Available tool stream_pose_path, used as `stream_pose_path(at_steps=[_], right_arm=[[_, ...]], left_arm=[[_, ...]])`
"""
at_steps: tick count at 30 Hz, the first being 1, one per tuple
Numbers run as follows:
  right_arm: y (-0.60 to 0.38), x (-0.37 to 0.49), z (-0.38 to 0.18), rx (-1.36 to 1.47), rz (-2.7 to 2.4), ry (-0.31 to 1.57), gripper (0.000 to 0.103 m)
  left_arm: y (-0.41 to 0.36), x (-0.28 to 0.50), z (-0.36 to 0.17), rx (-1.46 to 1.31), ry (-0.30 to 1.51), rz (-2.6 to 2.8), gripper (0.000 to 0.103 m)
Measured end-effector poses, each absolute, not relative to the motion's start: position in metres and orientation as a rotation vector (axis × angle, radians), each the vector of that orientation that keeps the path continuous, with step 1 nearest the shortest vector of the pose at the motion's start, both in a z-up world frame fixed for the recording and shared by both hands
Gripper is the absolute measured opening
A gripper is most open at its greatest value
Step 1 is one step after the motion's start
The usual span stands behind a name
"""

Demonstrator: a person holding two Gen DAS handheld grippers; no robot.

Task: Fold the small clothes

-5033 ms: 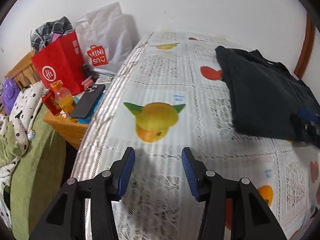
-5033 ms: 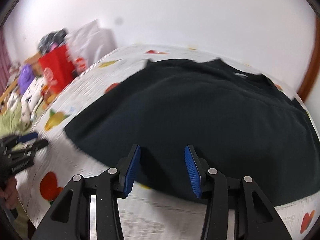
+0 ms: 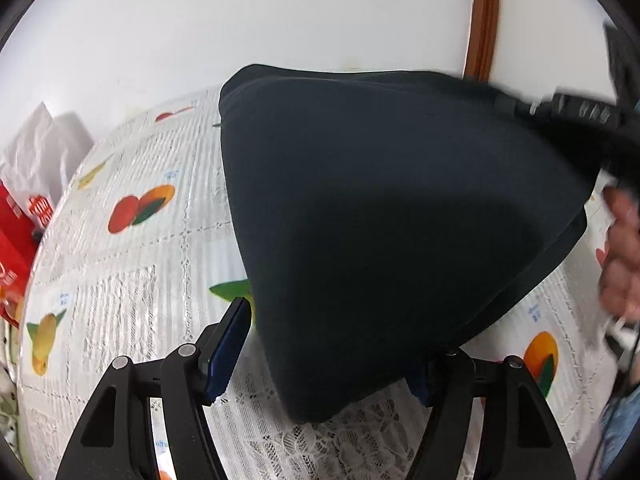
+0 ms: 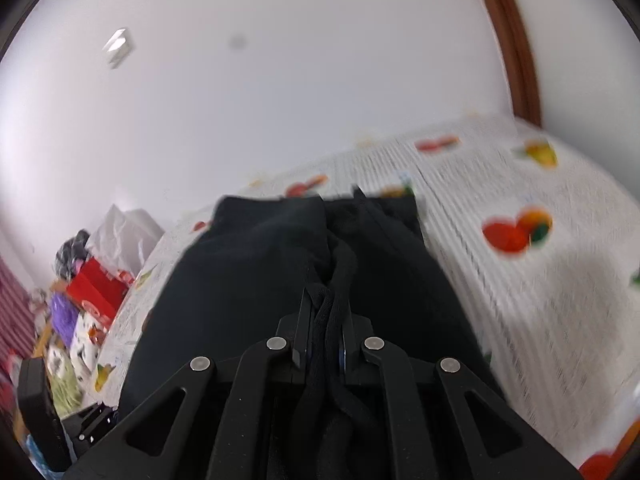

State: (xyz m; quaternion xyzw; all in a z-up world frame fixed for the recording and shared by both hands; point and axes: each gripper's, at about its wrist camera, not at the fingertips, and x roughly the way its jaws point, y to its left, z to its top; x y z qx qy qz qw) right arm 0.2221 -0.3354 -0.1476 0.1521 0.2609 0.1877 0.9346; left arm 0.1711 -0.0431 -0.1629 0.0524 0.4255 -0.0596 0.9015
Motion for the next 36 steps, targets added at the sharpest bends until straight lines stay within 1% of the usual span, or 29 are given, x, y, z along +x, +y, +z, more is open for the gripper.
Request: stream_pose_path(at_steps=[2, 4, 9, 11, 14, 15, 16, 20, 23, 27, 29, 31, 34, 36], right_arm=[[-0.363, 0.212, -0.141, 0.409, 0.402, 0.441, 0.007], [-0.388, 0.208, -0.149, 0.480, 0.351, 0.422, 0.007], [-0.412, 0.228, -0.202, 0.509, 0.264, 0.637, 0.009], [-0.412, 0.228, -0.202, 0.479, 0.245, 0.643, 0.013], [-0.413, 0.222, -0.192, 0.380, 0.180, 0.657, 0.029], [-0.415, 0.216, -0.188, 0.352, 0.161, 0.651, 0.030], [-0.418, 0.209, -0.183, 0.333, 0.151, 0.640, 0.032], [-0.421, 0.175, -0.163, 0.227, 0.173, 0.574, 0.032], [-0.409, 0.160, -0.165, 0.164, 0.245, 0.547, 0.032], [-0.392, 0.162, -0.193, 0.084, 0.202, 0.643, 0.032], [-0.396, 0.158, -0.198, 0.107, 0.204, 0.666, 0.032], [-0.400, 0.153, -0.192, 0.115, 0.214, 0.678, 0.032], [-0.404, 0.149, -0.170, 0.102, 0.230, 0.647, 0.032], [-0.403, 0.154, -0.159, 0.096, 0.244, 0.632, 0.034]], left_arm=[[-0.043, 0.172, -0.163, 0.097, 0.888, -0.120, 0.068], [-0.042, 0.172, -0.164, 0.083, 0.888, -0.120, 0.068], [-0.048, 0.172, -0.165, 0.119, 0.867, -0.112, 0.068], [-0.049, 0.173, -0.164, 0.127, 0.871, -0.108, 0.068], [-0.049, 0.175, -0.162, 0.117, 0.889, -0.116, 0.068], [-0.048, 0.176, -0.161, 0.113, 0.900, -0.125, 0.068], [-0.047, 0.173, -0.159, 0.110, 0.903, -0.136, 0.065], [-0.045, 0.145, -0.145, 0.090, 0.877, -0.213, 0.065], [-0.045, 0.126, -0.126, 0.069, 0.804, -0.255, 0.065], [-0.046, 0.136, -0.104, 0.083, 0.717, -0.221, 0.066], [-0.044, 0.148, -0.106, 0.080, 0.724, -0.203, 0.066], [-0.043, 0.167, -0.124, 0.085, 0.783, -0.179, 0.067], [-0.039, 0.176, -0.149, 0.054, 0.857, -0.201, 0.068], [-0.036, 0.175, -0.152, 0.049, 0.875, -0.216, 0.068]])
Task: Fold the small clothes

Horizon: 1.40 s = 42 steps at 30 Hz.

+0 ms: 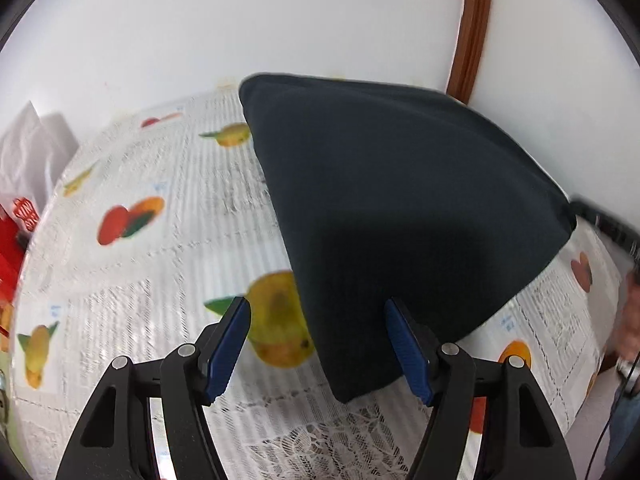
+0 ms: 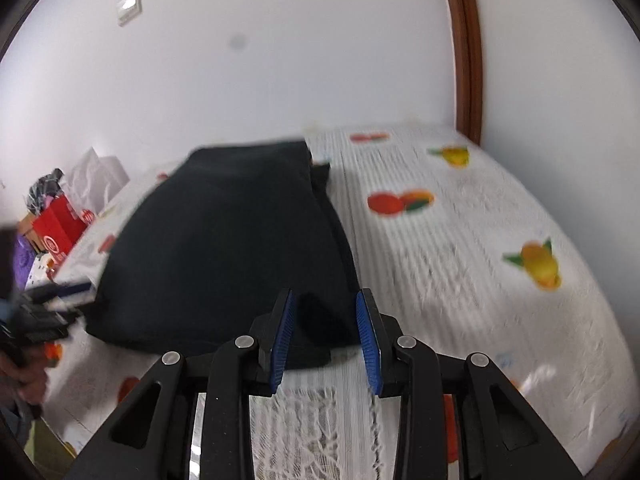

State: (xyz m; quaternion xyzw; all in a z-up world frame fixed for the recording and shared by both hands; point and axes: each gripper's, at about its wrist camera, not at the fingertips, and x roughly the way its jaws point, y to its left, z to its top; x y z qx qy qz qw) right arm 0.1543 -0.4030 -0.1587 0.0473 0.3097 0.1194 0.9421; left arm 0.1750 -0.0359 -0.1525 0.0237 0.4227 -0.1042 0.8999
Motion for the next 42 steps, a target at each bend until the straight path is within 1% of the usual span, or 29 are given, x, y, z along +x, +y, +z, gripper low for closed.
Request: stream_pose_path(at_steps=[4, 7, 9, 10, 11, 12, 13, 15, 18, 19, 22, 23, 24, 25, 27, 30, 33, 34, 35, 36, 37, 38, 41, 42], right_arm=[[-0.394, 0.190, -0.147, 0.119, 0.273, 0.648, 0.037], [-0.386, 0.232, -0.154, 0.193, 0.295, 0.710, 0.038], [-0.382, 0.260, -0.165, 0.295, 0.293, 0.771, 0.038], [-0.381, 0.267, -0.169, 0.320, 0.294, 0.776, 0.030], [-0.378, 0.272, -0.170, 0.341, 0.324, 0.761, 0.015], [-0.378, 0.273, -0.171, 0.349, 0.339, 0.743, 0.005], [-0.386, 0.270, -0.170, 0.386, 0.327, 0.701, 0.005], [-0.402, 0.267, -0.171, 0.451, 0.296, 0.682, 0.004], [-0.411, 0.263, -0.165, 0.396, 0.220, 0.710, 0.004], [-0.411, 0.262, -0.160, 0.367, 0.208, 0.704, 0.008], [-0.404, 0.262, -0.138, 0.273, 0.220, 0.702, 0.009], [-0.400, 0.266, -0.130, 0.250, 0.227, 0.704, 0.010], [-0.395, 0.272, -0.125, 0.228, 0.227, 0.710, 0.020], [-0.389, 0.279, -0.121, 0.200, 0.225, 0.719, 0.035], [-0.377, 0.294, -0.115, 0.149, 0.234, 0.726, 0.044], [-0.358, 0.328, -0.121, 0.121, 0.235, 0.781, 0.045], [-0.347, 0.362, -0.138, 0.174, 0.247, 0.855, 0.045], [-0.344, 0.375, -0.143, 0.203, 0.256, 0.876, 0.042], [-0.341, 0.380, -0.144, 0.212, 0.283, 0.876, 0.029], [-0.341, 0.382, -0.143, 0.219, 0.315, 0.856, 0.009], [-0.345, 0.381, -0.137, 0.235, 0.313, 0.796, 0.009], [-0.347, 0.381, -0.135, 0.244, 0.313, 0.774, 0.009], [-0.345, 0.391, -0.143, 0.225, 0.300, 0.826, 0.010], [-0.344, 0.395, -0.145, 0.223, 0.290, 0.844, 0.014]], left_arm=[[-0.034, 0.171, -0.135, 0.044, 0.861, -0.226, 0.068], [-0.029, 0.170, -0.125, 0.026, 0.841, -0.213, 0.067], [-0.028, 0.175, -0.127, 0.014, 0.854, -0.208, 0.067], [-0.028, 0.178, -0.131, 0.013, 0.863, -0.211, 0.068], [-0.028, 0.180, -0.135, 0.008, 0.871, -0.216, 0.068], [-0.029, 0.182, -0.140, 0.001, 0.879, -0.224, 0.068], [-0.029, 0.183, -0.143, -0.007, 0.880, -0.233, 0.068], [-0.026, 0.183, -0.144, -0.020, 0.881, -0.254, 0.068], [-0.022, 0.184, -0.139, -0.020, 0.885, -0.272, 0.068], [-0.022, 0.184, -0.137, -0.013, 0.878, -0.270, 0.068], [-0.018, 0.189, -0.127, -0.003, 0.844, -0.251, 0.068], [-0.017, 0.192, -0.124, -0.007, 0.840, -0.250, 0.068], [-0.015, 0.198, -0.121, -0.008, 0.835, -0.246, 0.068], [-0.013, 0.202, -0.119, -0.007, 0.830, -0.239, 0.068], [-0.009, 0.213, -0.114, -0.002, 0.821, -0.224, 0.068], [-0.005, 0.226, -0.112, -0.027, 0.825, -0.230, 0.066], [-0.008, 0.241, -0.121, -0.066, 0.855, -0.271, 0.067], [-0.009, 0.244, -0.124, -0.074, 0.861, -0.274, 0.067], [-0.011, 0.248, -0.128, -0.084, 0.871, -0.277, 0.067], [-0.013, 0.251, -0.130, -0.084, 0.875, -0.279, 0.068], [-0.013, 0.252, -0.131, -0.081, 0.875, -0.276, 0.069], [-0.014, 0.253, -0.131, -0.079, 0.875, -0.275, 0.069], [-0.017, 0.256, -0.132, -0.082, 0.878, -0.277, 0.069], [-0.018, 0.256, -0.132, -0.076, 0.877, -0.276, 0.069]])
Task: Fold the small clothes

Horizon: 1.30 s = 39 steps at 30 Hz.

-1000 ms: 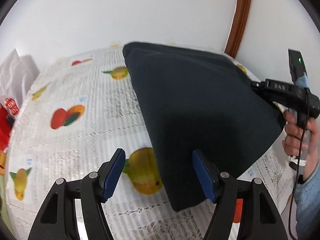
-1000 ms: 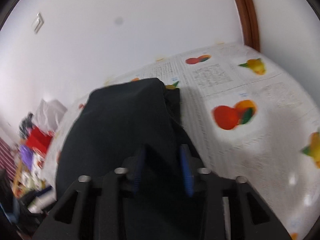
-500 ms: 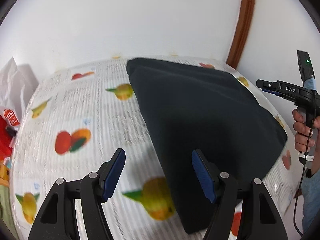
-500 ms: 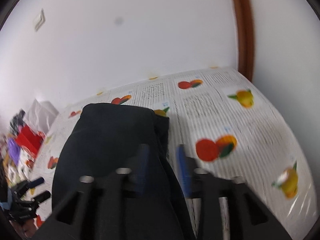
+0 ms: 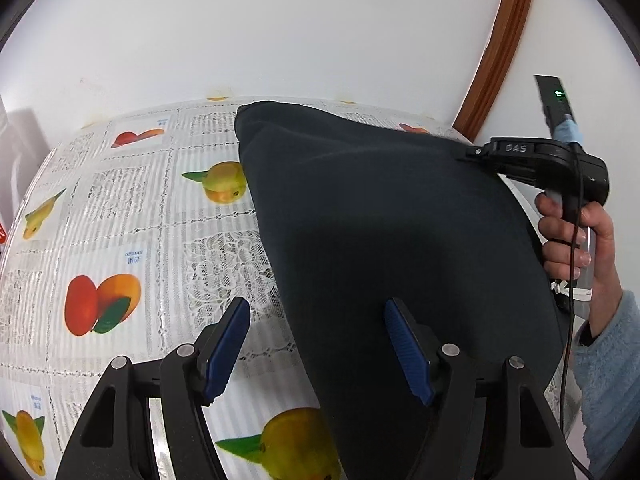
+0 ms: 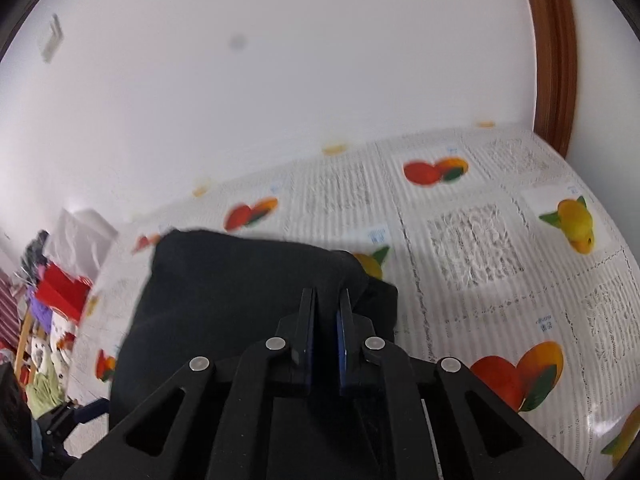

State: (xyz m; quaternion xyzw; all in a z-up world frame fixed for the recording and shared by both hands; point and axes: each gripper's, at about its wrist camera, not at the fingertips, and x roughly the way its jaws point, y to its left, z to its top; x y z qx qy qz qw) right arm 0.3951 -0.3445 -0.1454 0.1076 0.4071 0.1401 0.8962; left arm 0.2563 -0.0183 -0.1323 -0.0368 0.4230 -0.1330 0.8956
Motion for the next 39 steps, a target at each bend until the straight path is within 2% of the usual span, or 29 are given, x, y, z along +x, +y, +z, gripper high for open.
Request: stream_pose_path(at_steps=[3, 4, 5, 6, 9, 12, 14, 16, 18, 26, 33, 36, 39], right_arm=[[-0.347, 0.403, -0.145, 0.235, 0.252, 0.845, 0.030], [-0.346, 0.408, -0.146, 0.231, 0.245, 0.853, 0.029], [-0.345, 0.413, -0.148, 0.226, 0.252, 0.861, 0.023], [-0.346, 0.418, -0.150, 0.217, 0.260, 0.868, 0.003], [-0.360, 0.415, -0.150, 0.218, 0.178, 0.867, 0.004], [-0.379, 0.385, -0.143, 0.245, 0.212, 0.843, 0.008], [-0.389, 0.357, -0.139, 0.237, 0.227, 0.824, 0.014], [-0.395, 0.328, -0.137, 0.208, 0.224, 0.809, 0.032], [-0.405, 0.294, -0.138, 0.202, 0.240, 0.796, 0.039], [-0.437, 0.186, -0.168, 0.170, 0.203, 0.818, 0.040], [-0.425, 0.146, -0.199, 0.132, 0.243, 0.851, 0.040], [-0.413, 0.160, -0.205, 0.188, 0.256, 0.830, 0.040], [-0.407, 0.173, -0.212, 0.258, 0.272, 0.817, 0.038]], left_arm=[[-0.022, 0.256, -0.132, -0.061, 0.871, -0.275, 0.069], [-0.023, 0.256, -0.133, -0.054, 0.870, -0.276, 0.069], [-0.024, 0.256, -0.133, -0.048, 0.869, -0.275, 0.069], [-0.024, 0.256, -0.133, -0.046, 0.867, -0.275, 0.069], [-0.021, 0.254, -0.132, -0.052, 0.871, -0.273, 0.069], [-0.017, 0.248, -0.131, -0.064, 0.874, -0.276, 0.069], [-0.016, 0.240, -0.129, -0.065, 0.869, -0.290, 0.067], [-0.017, 0.231, -0.126, -0.061, 0.865, -0.308, 0.067], [-0.018, 0.219, -0.123, -0.060, 0.859, -0.340, 0.067], [-0.030, 0.159, -0.121, 0.044, 0.848, -0.397, 0.067], [-0.048, 0.124, -0.135, 0.189, 0.828, -0.324, 0.066], [-0.062, 0.125, -0.144, 0.225, 0.825, -0.294, 0.060], [-0.072, 0.124, -0.146, 0.251, 0.808, -0.270, 0.047]])
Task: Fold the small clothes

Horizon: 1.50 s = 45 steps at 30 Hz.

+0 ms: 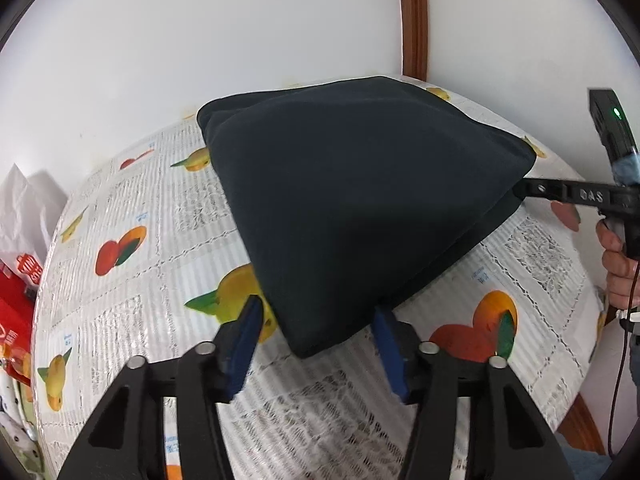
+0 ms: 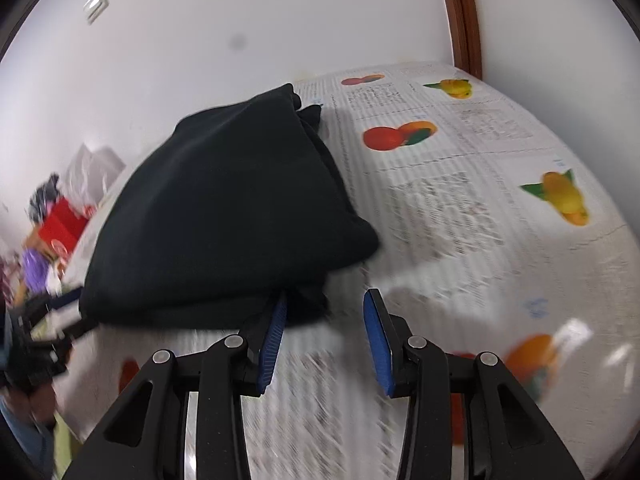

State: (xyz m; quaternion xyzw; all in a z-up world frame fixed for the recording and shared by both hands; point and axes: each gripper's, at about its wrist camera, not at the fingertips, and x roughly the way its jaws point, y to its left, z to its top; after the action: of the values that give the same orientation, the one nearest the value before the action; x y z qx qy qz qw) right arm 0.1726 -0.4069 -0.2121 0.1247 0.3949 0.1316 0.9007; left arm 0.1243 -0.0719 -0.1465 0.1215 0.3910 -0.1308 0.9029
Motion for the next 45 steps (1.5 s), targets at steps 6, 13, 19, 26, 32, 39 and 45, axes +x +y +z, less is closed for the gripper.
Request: stream_pose_path(at_steps=[6, 13, 19, 26, 32, 39, 45], right_arm=[[-0.411, 0.178, -0.212, 0.309, 0.295, 0.766, 0.007], [-0.404, 0.174, -0.209, 0.233, 0.285, 0.768, 0.009], [-0.423, 0.141, -0.176, 0.103, 0.248, 0.720, 0.015], [-0.412, 0.160, -0.143, 0.127, 0.333, 0.630, 0.034], [-0.385, 0.241, -0.174, 0.290, 0.287, 0.701, 0.034], [-0.408, 0.237, -0.186, 0.475, 0.332, 0.616, 0.003], [-0.400, 0.216, -0.183, 0.354, 0.219, 0.647, 0.009]], left_arm=[[-0.046, 0.122, -0.141, 0.207, 0.764, -0.230, 0.014], [-0.038, 0.127, -0.149, 0.145, 0.827, -0.239, 0.015], [-0.027, 0.117, -0.145, 0.100, 0.858, -0.260, 0.022], [-0.018, 0.108, -0.120, 0.046, 0.773, -0.267, 0.049], [-0.027, 0.143, -0.128, 0.004, 0.813, -0.257, 0.049], [-0.024, 0.150, -0.139, -0.016, 0.842, -0.281, 0.052], [-0.027, 0.148, -0.139, 0.010, 0.833, -0.270, 0.052]])
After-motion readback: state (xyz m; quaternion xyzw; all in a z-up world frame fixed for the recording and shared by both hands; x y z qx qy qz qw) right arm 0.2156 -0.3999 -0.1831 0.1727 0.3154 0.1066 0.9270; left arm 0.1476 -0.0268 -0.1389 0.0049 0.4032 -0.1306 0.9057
